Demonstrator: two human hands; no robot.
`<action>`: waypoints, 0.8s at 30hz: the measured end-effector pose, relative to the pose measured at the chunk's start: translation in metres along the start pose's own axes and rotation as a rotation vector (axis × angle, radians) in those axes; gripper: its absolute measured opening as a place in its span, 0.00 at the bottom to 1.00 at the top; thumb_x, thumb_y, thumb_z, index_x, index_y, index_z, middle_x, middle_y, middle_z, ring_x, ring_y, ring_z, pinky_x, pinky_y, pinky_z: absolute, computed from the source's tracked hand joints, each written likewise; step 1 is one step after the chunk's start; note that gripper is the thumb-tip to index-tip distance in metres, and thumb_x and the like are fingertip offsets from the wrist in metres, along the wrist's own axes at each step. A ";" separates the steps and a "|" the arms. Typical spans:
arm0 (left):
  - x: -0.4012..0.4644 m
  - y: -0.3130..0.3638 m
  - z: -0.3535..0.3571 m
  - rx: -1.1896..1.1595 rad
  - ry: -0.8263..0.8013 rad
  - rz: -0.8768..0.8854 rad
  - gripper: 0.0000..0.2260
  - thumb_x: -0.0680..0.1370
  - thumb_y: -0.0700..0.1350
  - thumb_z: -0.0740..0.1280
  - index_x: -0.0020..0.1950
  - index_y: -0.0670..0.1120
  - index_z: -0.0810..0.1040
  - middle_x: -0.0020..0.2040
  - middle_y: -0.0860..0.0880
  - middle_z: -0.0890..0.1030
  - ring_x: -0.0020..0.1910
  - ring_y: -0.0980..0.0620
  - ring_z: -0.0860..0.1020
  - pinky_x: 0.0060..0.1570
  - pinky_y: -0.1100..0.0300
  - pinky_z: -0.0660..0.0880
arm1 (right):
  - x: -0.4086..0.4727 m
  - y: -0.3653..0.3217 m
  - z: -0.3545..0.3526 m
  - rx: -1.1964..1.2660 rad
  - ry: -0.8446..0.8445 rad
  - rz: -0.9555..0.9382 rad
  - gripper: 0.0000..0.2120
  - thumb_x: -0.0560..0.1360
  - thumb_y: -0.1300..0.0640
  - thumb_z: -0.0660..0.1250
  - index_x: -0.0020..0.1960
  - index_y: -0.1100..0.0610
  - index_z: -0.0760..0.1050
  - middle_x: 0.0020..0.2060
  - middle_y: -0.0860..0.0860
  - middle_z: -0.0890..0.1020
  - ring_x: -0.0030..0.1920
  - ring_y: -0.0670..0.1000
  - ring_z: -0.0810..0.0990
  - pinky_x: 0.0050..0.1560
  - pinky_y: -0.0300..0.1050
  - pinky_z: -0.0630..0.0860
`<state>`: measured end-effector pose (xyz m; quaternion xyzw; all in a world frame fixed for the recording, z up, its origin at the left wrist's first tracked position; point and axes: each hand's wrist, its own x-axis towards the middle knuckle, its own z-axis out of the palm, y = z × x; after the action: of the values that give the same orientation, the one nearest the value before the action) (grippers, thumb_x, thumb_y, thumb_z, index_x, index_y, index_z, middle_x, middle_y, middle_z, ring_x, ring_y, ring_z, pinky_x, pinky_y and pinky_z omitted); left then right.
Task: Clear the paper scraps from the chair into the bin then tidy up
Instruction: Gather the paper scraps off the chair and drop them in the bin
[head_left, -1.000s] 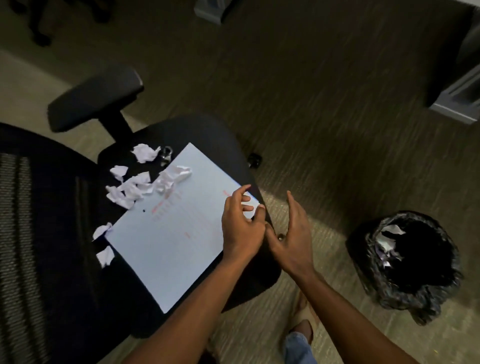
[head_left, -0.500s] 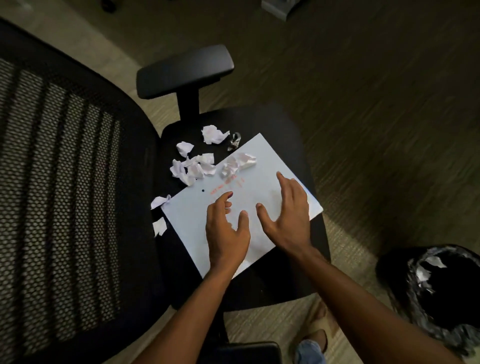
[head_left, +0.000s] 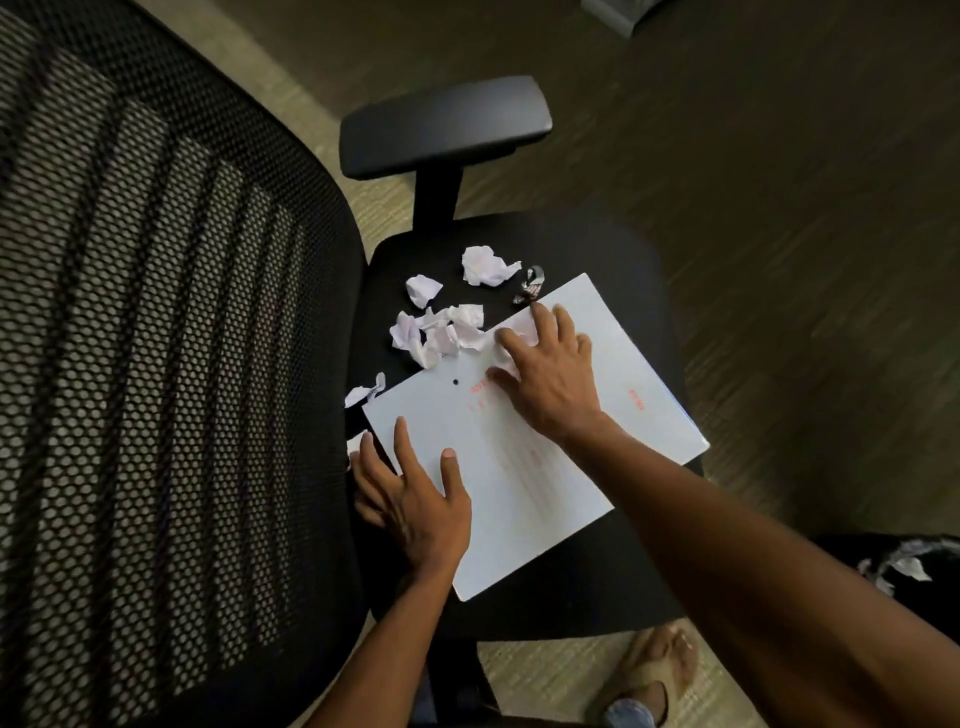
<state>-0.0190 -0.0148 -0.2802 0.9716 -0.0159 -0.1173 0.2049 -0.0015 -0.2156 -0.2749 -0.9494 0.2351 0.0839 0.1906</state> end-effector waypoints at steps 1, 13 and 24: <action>0.002 -0.003 0.001 0.004 0.004 0.000 0.31 0.80 0.54 0.68 0.80 0.52 0.63 0.82 0.41 0.56 0.82 0.38 0.52 0.74 0.34 0.54 | 0.000 0.002 0.003 -0.008 0.008 -0.003 0.20 0.82 0.38 0.63 0.71 0.43 0.68 0.82 0.59 0.57 0.81 0.67 0.51 0.77 0.70 0.58; 0.057 0.021 0.011 -0.067 0.092 0.039 0.33 0.81 0.57 0.64 0.83 0.56 0.54 0.83 0.41 0.50 0.82 0.40 0.54 0.73 0.37 0.58 | -0.010 0.012 0.032 -0.053 0.155 -0.044 0.19 0.86 0.41 0.53 0.54 0.57 0.71 0.61 0.58 0.73 0.63 0.60 0.67 0.68 0.61 0.61; 0.114 0.048 0.005 -0.020 0.057 -0.095 0.18 0.83 0.45 0.62 0.72 0.43 0.74 0.75 0.44 0.67 0.76 0.42 0.62 0.71 0.42 0.61 | -0.013 0.010 0.026 -0.005 0.142 -0.024 0.26 0.84 0.37 0.46 0.53 0.56 0.71 0.61 0.58 0.73 0.62 0.59 0.68 0.70 0.59 0.57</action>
<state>0.0920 -0.0699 -0.2906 0.9721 0.0373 -0.0994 0.2091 -0.0193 -0.2083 -0.2993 -0.9562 0.2364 0.0148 0.1722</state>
